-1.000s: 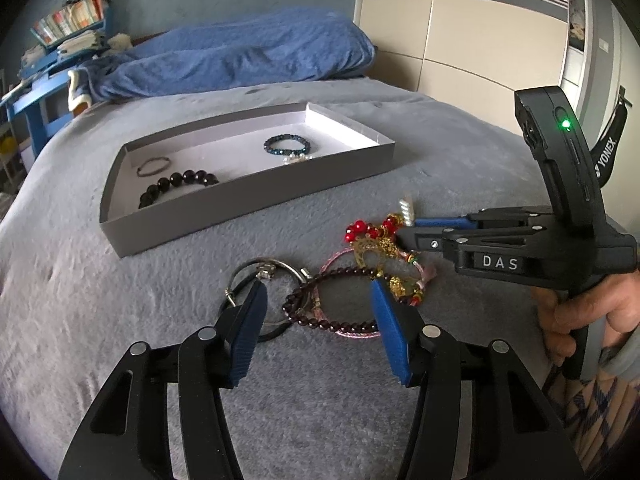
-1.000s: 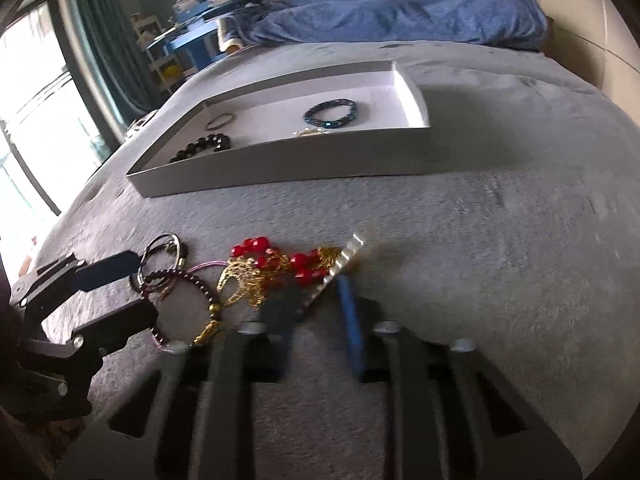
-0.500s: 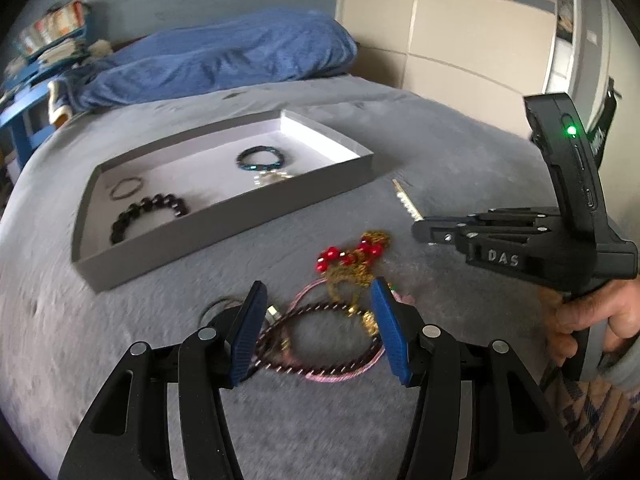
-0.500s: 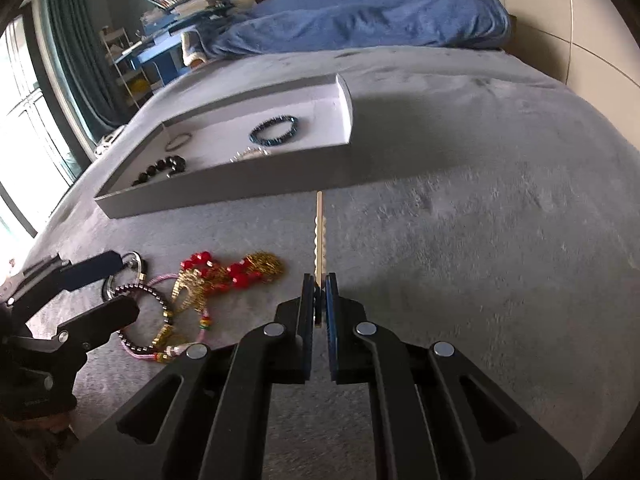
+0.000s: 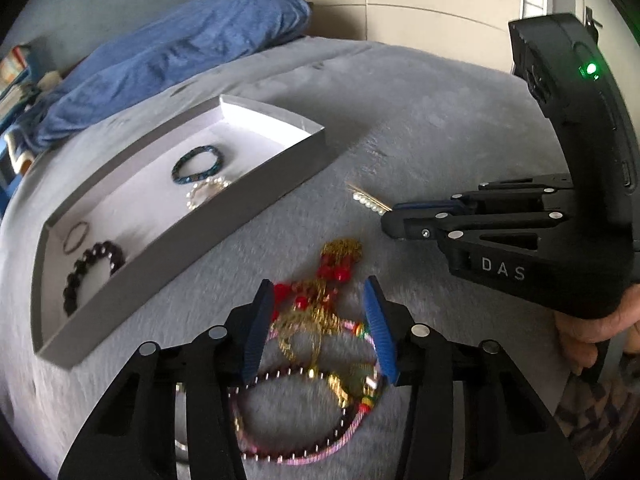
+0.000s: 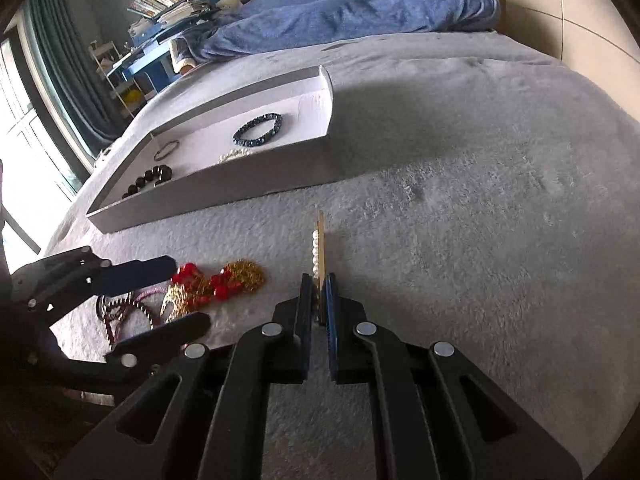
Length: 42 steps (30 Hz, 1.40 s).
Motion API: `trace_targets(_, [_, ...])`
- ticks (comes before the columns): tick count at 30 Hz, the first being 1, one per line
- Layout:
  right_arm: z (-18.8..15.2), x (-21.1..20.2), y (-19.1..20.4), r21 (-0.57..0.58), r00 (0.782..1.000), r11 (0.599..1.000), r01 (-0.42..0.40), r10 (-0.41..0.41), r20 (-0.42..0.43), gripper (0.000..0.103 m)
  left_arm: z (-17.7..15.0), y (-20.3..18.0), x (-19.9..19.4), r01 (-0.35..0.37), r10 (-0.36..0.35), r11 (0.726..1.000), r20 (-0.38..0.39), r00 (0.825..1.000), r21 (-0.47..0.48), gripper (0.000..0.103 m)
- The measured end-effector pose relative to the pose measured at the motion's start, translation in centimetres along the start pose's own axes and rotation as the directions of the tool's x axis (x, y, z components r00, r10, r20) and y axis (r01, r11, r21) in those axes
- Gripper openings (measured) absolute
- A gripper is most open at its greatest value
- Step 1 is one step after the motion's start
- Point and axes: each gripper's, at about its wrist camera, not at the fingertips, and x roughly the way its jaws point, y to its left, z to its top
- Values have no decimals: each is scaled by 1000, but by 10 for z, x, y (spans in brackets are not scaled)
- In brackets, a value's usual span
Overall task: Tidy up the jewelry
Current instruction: 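Close the left tool on the dark red bead bracelet while the right tool holds the hairpin, then carry the red bracelet and pearl hairpin over the tray with both tools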
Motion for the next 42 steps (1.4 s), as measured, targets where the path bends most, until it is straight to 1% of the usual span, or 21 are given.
trace_targets(2, [2,-1,-5,31,1000,999,-28,27,8,6,3,-2,4,-9,9,1000,-9,1000,12,45])
trace_targets(4, [3,-7,-9,49,999,999,-20,19,30,6,8,-2,10,-12,12,1000,-25,1000,15,40])
trace_targets(5, [3,-9,-10,51,999,999,-13,11,37,6,9,-1,13,-11,11,1000,-32,999,13,39])
trace_targets(7, [3,-12,-11,56,999,998,-1,-2,50,6,12,-1,17,-5,6,1000,-45,999,10,32])
trace_targets(8, [3,-13,-11,59,999,998,1,-4,51,6,13,-2,19,-2,3,1000,-51,999,13,31])
trace_targets(9, [3,-12,-12,62,999,998,0,-3,49,6,13,-2,20,-2,3,1000,-53,999,17,27])
trace_targets(10, [3,-12,-12,64,999,998,0,-3,48,6,13,-3,20,2,-1,1000,-50,999,20,20])
trace_targets(11, [3,-12,-12,64,999,998,-1,-2,47,6,14,-3,19,8,-7,1000,-44,999,19,16])
trace_targets(12, [3,-11,-12,64,999,998,-1,-2,47,6,14,-1,18,14,-13,1000,-36,999,11,15])
trace_targets(14, [4,-11,-12,64,999,998,-2,-1,49,6,15,4,14,31,-31,999,-16,999,-20,14])
trace_targets(16, [4,-12,-12,64,998,998,-7,3,56,6,16,14,6,80,-79,993,15,997,-85,13])
trace_targets(19, [5,-16,-11,64,997,998,-18,13,70,6,19,30,-9,167,-155,970,78,985,-179,13])
trace_targets(20, [6,-17,-10,64,997,998,-22,17,75,6,20,37,-16,209,-189,955,109,976,-212,13])
trace_targets(24, [10,-23,-9,70,994,997,-45,38,99,6,25,53,-38,266,-223,927,182,958,-264,13])
trace_targets(27, [14,-30,-4,60,991,997,-56,48,124,6,27,64,-52,276,-220,918,215,952,-284,13])
trace_targets(28, [16,-34,-1,52,990,997,-62,54,133,6,29,69,-57,276,-215,916,225,950,-290,11])
trace_targets(32, [24,-45,11,15,985,997,-75,72,159,6,30,92,-71,272,-195,907,251,948,-321,10])
trace_targets(35, [32,-51,20,-27,982,997,-70,74,171,6,30,109,-80,243,-162,913,256,953,-328,10])
trace_targets(39, [40,-52,24,-33,982,997,-77,81,173,6,27,124,-87,228,-142,913,259,955,-339,10])
trace_targets(42, [48,-54,32,-59,981,995,-80,89,171,6,27,132,-89,222,-132,912,266,955,-345,10])
